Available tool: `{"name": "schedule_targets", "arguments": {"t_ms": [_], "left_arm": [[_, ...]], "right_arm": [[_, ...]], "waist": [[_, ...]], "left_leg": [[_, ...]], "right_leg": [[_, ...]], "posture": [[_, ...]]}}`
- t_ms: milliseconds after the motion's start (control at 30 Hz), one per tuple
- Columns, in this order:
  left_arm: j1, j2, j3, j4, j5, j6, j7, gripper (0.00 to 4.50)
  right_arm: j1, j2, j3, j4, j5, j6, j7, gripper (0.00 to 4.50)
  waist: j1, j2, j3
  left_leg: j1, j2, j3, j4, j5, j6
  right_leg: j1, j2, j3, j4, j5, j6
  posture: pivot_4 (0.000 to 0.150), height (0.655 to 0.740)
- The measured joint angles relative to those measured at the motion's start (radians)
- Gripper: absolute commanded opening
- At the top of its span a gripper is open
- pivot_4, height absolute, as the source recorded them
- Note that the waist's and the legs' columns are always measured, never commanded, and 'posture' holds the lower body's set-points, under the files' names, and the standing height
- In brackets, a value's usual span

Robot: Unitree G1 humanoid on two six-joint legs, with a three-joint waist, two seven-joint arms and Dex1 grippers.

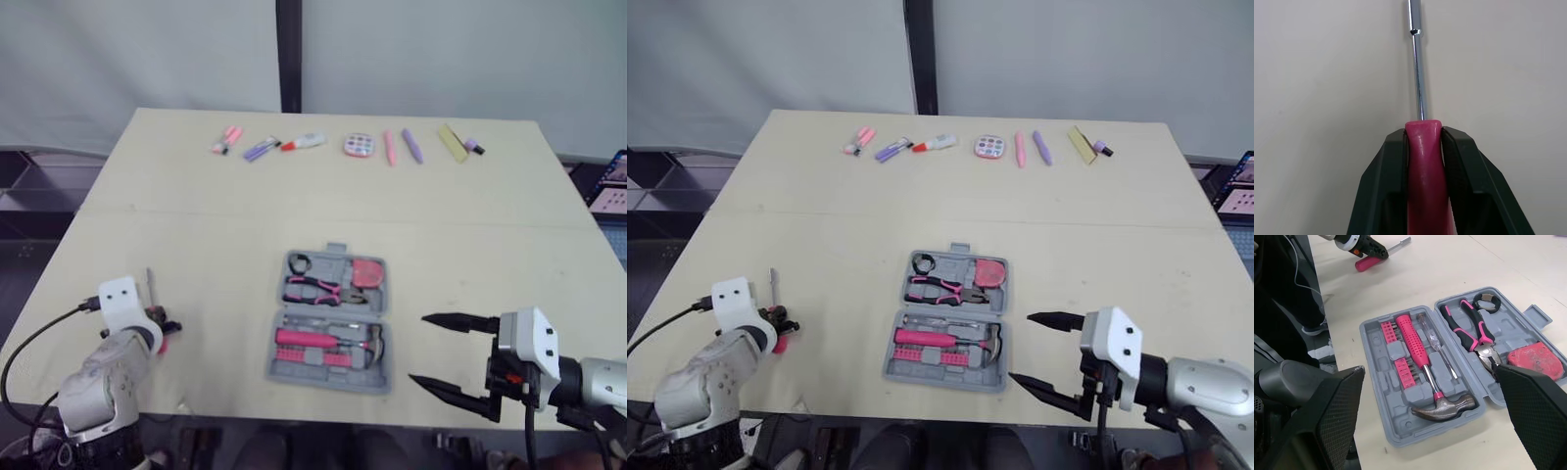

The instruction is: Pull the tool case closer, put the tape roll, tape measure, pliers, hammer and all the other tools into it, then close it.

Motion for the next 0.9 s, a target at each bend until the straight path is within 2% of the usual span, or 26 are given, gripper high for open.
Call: {"name": "schedule_targets", "arguments": {"t_ms": [67, 233, 500, 667, 900], "left_arm": [[0.016, 0.083, -0.017, 0.001, -0.028, -0.044, -0.121, 0.55], [0.032, 0.349, -0.091, -0.014, -0.11, -0.252, -0.531, 0.55], [0.06, 0.553, -0.244, -0.004, -0.129, -0.525, -0.98, 0.55], [0.082, 0.608, -0.29, -0.017, -0.143, -0.595, -1.137, 0.55], [0.029, 0.688, -0.371, -0.146, -0.178, -0.563, -1.226, 0.55]], "right_arm": [[0.002, 0.001, 0.0, 0.003, 0.0, -0.001, 0.0, 4.5], [0.003, 0.001, 0.0, 0.022, -0.002, -0.006, 0.002, 4.5], [0.038, 0.004, -0.017, 0.087, -0.021, -0.055, 0.048, 4.5], [0.086, 0.031, -0.036, 0.139, -0.051, -0.114, 0.078, 4.5], [0.149, 0.037, -0.051, 0.163, -0.084, -0.163, 0.097, 4.5]], "waist": [[0.0, -0.002, 0.0], [0.0, 0.0, 0.0], [-0.003, 0.002, 0.001], [-0.004, 0.003, 0.002], [-0.002, 0.004, 0.002]], "left_leg": [[0.0, 0.0, -0.001, 0.0, 0.0, 0.0], [0.0, -0.001, -0.002, -0.001, 0.0, 0.0], [0.0, -0.001, -0.002, -0.002, 0.0, 0.0], [-0.001, -0.001, -0.001, -0.001, 0.0, 0.0], [-0.001, -0.001, -0.002, -0.001, 0.0, 0.0]], "right_leg": [[-0.001, 0.0, -0.001, 0.0, 0.0, 0.0], [-0.001, -0.002, -0.001, -0.001, 0.0, 0.0], [0.0, -0.002, -0.001, -0.002, 0.0, 0.0], [-0.001, -0.002, -0.001, -0.002, 0.0, 0.0], [0.0, -0.001, 0.0, -0.001, 0.0, 0.0]], "posture": [[0.15, 0.7336], [0.15, 0.7336], [0.15, 0.7336], [0.15, 0.7336], [0.15, 0.7336]]}}
